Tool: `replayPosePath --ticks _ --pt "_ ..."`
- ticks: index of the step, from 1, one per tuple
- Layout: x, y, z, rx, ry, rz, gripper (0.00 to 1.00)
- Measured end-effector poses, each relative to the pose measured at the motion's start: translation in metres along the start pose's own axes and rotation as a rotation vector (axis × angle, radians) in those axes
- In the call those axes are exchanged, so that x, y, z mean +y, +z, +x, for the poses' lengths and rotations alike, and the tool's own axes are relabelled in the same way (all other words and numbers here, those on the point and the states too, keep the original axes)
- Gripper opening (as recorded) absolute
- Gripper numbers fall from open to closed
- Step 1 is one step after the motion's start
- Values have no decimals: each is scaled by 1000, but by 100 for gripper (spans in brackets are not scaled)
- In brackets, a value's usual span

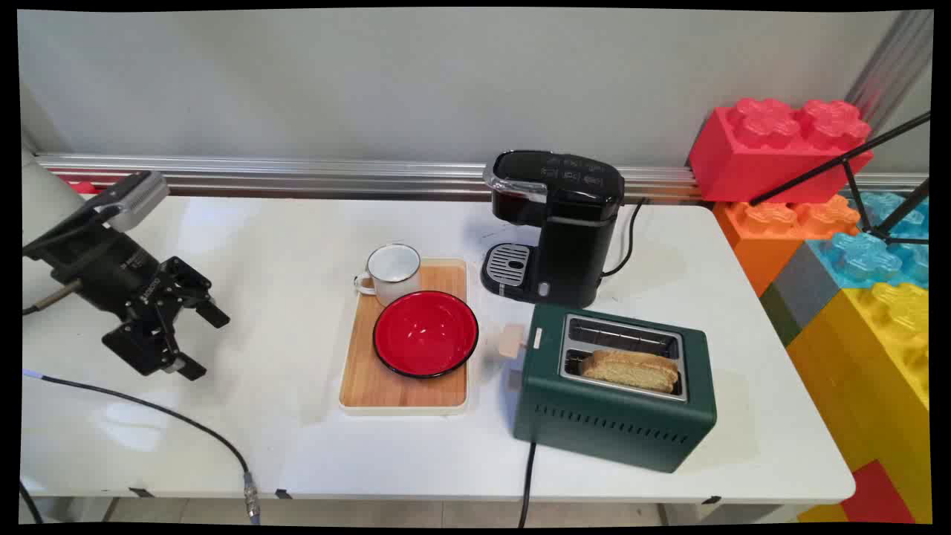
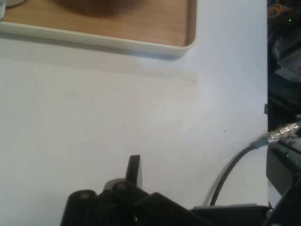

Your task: Press the toaster switch

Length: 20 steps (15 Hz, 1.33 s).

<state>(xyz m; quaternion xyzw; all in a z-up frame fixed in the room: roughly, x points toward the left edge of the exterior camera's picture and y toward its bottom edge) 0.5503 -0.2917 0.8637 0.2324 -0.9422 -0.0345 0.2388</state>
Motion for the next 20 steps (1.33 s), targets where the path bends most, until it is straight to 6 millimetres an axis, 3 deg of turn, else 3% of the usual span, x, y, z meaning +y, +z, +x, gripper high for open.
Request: replayPosePath --ticks 8,20 --pt "-9 10 16 59 -17 18 100" --pt "-14 16 81 307 25 -27 100"
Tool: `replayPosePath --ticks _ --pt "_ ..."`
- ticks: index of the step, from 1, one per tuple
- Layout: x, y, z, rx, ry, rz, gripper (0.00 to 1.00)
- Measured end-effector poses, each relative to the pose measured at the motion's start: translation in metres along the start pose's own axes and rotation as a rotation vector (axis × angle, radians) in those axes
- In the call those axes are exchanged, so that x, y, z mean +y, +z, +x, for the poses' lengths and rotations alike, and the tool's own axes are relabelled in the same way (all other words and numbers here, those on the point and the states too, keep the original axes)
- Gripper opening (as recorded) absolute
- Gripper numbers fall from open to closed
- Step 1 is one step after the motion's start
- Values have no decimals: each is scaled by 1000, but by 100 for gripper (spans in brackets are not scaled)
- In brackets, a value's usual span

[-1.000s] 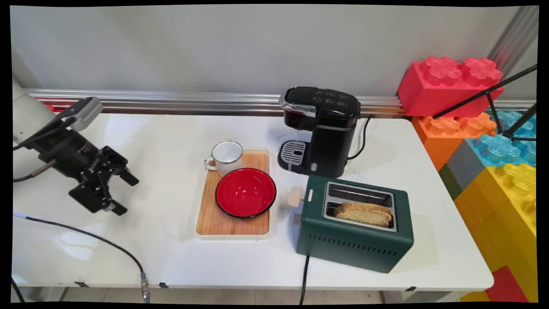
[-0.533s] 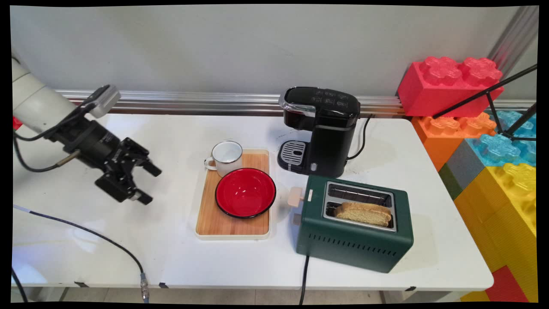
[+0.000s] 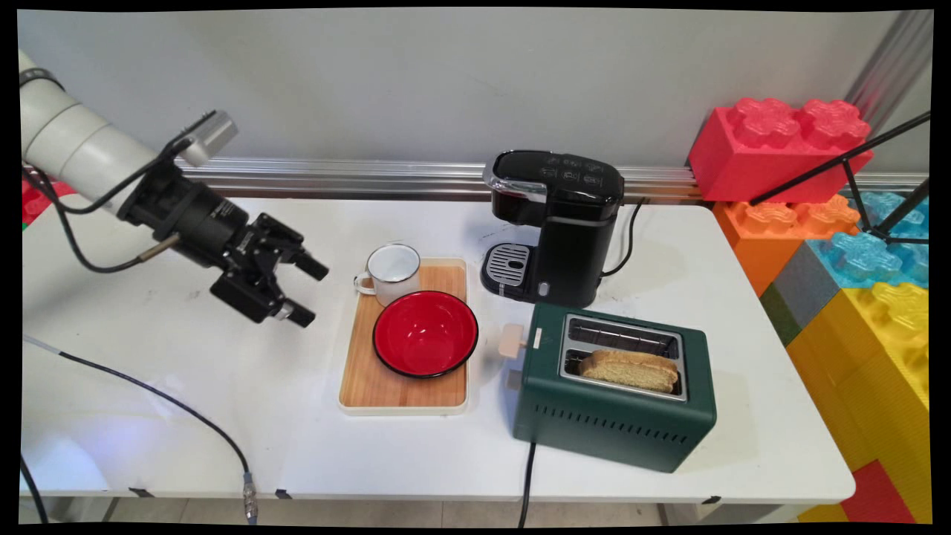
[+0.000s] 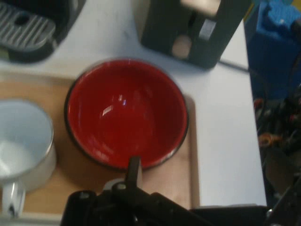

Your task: Press the toaster switch

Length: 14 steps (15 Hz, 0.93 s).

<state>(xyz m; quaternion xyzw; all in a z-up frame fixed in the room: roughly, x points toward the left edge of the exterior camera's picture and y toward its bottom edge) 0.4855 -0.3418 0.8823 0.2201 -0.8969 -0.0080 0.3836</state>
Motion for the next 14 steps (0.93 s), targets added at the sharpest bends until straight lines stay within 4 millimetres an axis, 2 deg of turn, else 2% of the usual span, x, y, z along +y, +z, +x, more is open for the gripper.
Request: replayPosePath --ticks 6,12,13,14 --pt "-1 1 21 119 79 -39 100" --pt "-3 0 26 148 148 -64 100" --pt "-3 0 26 150 162 -70 0" --pt "-4 0 26 153 174 -74 0"
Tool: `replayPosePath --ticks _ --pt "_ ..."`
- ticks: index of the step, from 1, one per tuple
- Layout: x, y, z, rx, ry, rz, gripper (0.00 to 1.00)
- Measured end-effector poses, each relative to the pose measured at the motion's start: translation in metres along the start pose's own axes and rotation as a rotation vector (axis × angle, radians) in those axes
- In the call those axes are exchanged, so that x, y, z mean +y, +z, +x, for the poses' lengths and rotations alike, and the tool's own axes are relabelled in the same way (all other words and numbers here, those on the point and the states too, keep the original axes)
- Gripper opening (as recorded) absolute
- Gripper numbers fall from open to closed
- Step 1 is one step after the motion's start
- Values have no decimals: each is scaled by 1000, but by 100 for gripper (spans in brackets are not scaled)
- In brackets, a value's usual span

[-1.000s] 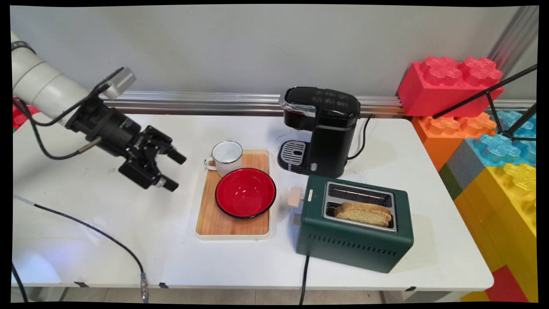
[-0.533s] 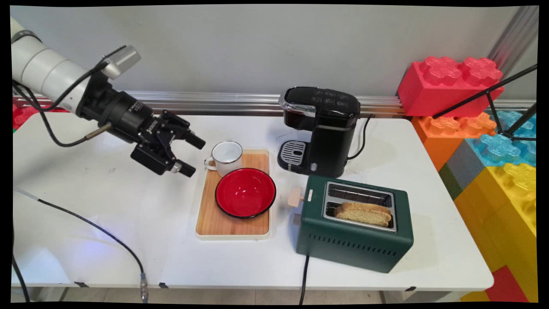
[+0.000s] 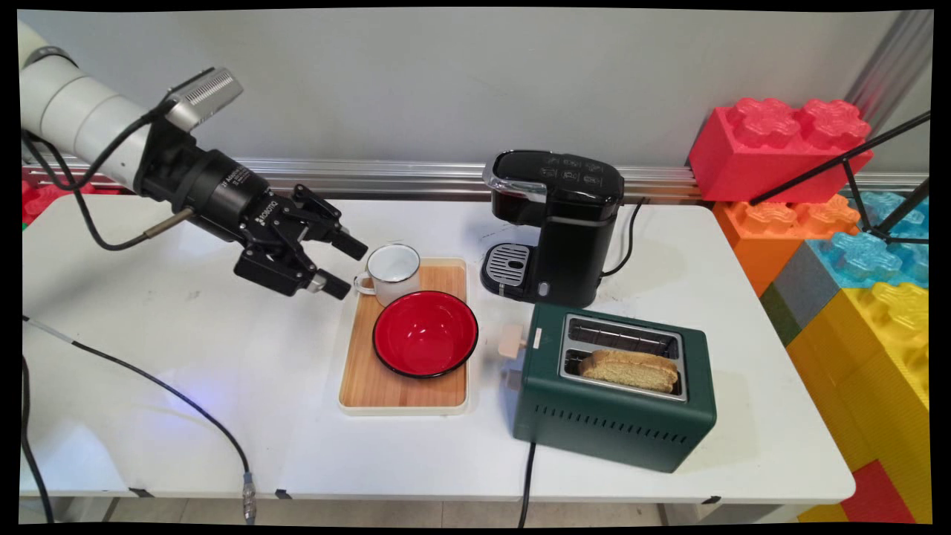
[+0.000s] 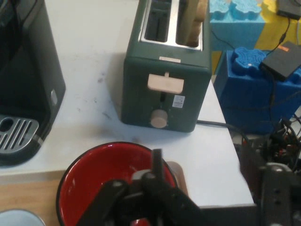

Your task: Press the toaster switch

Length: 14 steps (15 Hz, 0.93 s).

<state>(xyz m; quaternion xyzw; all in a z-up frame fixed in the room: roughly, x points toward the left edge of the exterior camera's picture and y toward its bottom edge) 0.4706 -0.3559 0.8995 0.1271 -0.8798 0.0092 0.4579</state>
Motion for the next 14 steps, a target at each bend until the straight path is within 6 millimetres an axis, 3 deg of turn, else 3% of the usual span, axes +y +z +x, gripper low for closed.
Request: replayPosePath --ticks 7,14 --pt "-8 8 -2 10 39 -34 0" --pt "-20 46 2 48 50 -43 0"
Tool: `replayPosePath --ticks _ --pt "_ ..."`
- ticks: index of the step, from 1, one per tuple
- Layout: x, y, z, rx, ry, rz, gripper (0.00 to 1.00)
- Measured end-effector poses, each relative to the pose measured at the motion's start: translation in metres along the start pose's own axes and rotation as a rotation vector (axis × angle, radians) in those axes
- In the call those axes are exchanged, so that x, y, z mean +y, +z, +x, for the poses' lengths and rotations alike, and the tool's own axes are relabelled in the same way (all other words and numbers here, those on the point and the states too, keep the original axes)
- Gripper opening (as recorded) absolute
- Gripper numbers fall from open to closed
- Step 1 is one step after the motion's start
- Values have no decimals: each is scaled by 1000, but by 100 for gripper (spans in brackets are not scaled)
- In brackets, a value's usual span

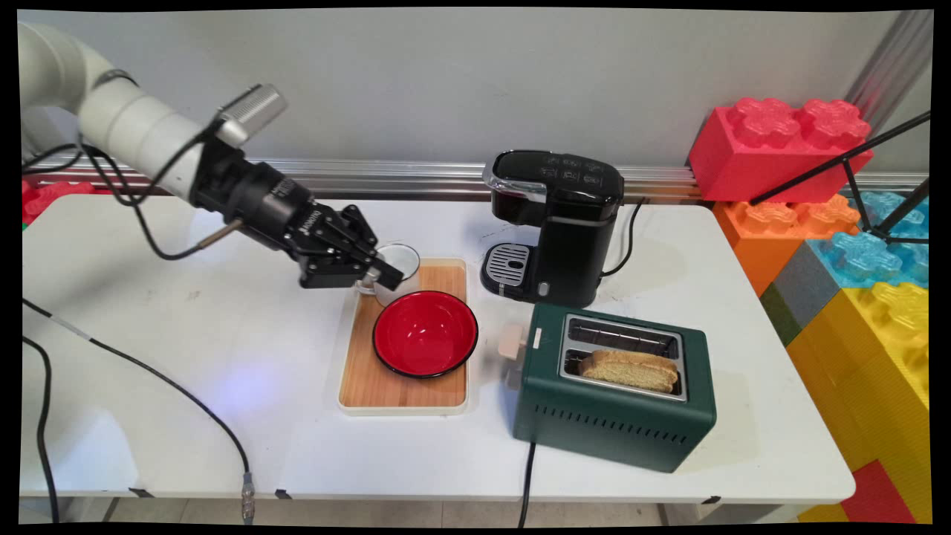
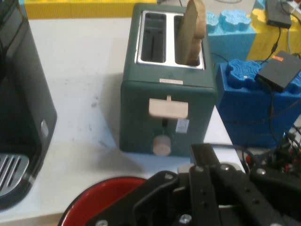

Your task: Press the toaster switch

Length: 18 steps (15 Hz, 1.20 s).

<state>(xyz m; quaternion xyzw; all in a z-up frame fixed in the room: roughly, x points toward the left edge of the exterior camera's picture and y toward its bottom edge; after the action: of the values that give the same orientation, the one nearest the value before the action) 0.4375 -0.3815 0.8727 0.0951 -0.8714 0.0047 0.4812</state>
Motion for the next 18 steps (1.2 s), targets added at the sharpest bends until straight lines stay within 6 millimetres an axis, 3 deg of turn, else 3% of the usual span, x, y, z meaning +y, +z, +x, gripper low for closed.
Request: replayPosePath --ticks 10,18 --pt "-10 71 2 51 -6 -14 0" --pt "-14 108 0 73 -13 -25 0"
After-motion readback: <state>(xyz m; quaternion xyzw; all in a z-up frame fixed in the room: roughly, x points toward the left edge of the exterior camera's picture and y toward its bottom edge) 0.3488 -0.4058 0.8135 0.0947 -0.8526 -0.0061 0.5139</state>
